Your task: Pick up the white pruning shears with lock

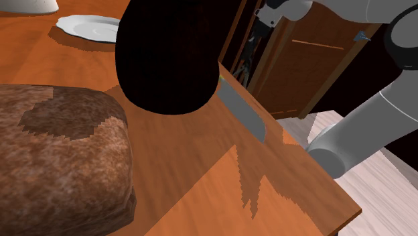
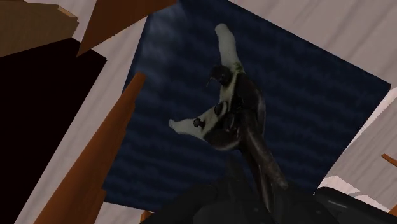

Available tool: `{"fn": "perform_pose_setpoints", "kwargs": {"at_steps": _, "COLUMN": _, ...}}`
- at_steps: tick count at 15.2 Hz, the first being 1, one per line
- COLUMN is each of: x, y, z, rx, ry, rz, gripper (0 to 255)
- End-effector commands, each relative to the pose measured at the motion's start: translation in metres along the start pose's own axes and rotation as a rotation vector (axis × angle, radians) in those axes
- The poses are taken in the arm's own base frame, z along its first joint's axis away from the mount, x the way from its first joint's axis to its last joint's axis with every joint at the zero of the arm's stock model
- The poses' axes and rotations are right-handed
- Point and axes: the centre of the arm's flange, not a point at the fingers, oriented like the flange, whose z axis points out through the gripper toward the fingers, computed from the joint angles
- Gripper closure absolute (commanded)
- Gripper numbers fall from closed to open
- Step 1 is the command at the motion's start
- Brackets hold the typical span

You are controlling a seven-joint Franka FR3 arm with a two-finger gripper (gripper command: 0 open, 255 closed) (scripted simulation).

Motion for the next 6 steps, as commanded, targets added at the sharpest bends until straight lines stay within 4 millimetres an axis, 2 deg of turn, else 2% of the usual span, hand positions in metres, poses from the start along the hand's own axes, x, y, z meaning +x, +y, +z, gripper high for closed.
{"fn": "perform_pose_setpoints", "kwargs": {"at_steps": 1, "x": -0.002, "y": 0.019, "z": -0.028, "rx": -0.054, "ry": 0.075, "rz": 0.047, "gripper": 255}}
{"fn": "perform_pose_setpoints", "kwargs": {"at_steps": 4, "x": 0.001, "y": 0.017, "z": -0.044, "rx": -0.054, "ry": 0.075, "rz": 0.047, "gripper": 255}}
{"fn": "perform_pose_setpoints", "kwargs": {"at_steps": 6, "x": 0.001, "y": 0.017, "z": -0.045, "rx": -0.054, "ry": 0.075, "rz": 0.047, "gripper": 255}}
